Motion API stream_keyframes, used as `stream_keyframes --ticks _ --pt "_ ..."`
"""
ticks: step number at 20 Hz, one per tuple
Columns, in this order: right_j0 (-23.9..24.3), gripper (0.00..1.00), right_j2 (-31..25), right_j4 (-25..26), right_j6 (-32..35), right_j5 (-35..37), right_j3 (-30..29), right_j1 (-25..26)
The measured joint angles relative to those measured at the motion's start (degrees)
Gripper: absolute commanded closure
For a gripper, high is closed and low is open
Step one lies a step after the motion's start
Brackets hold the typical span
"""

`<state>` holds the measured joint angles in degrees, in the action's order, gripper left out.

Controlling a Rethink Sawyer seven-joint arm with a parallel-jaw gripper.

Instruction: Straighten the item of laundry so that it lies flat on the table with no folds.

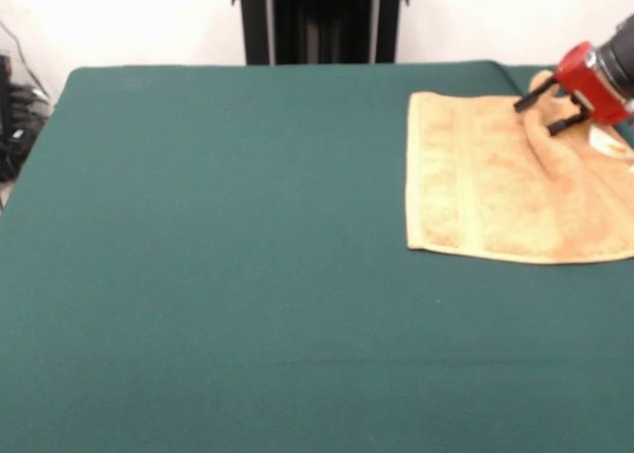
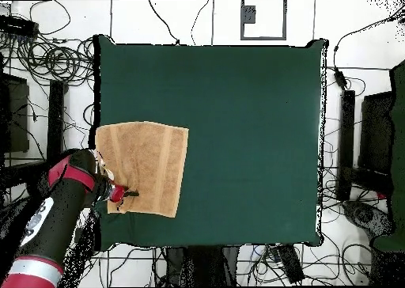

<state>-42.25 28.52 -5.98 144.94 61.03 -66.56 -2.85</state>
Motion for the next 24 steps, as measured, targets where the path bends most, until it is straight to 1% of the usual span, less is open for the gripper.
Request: stream_keyframes --ticks 8,12,18,24 --pt "-0.31 0.0 1.34 -1.76 -0.01 -0.9 -0.42 0.44" --pt "-1.58 0.0 3.46 -3.19 -0.01 -0.87 0.16 1.75" --pt "-6.31 0.0 10.02 -6.41 -0.01 -1.84 1.29 5.77" --pt "-11.94 0.0 17.9 -9.96 -0.02 -5.52 1.26 10.89"
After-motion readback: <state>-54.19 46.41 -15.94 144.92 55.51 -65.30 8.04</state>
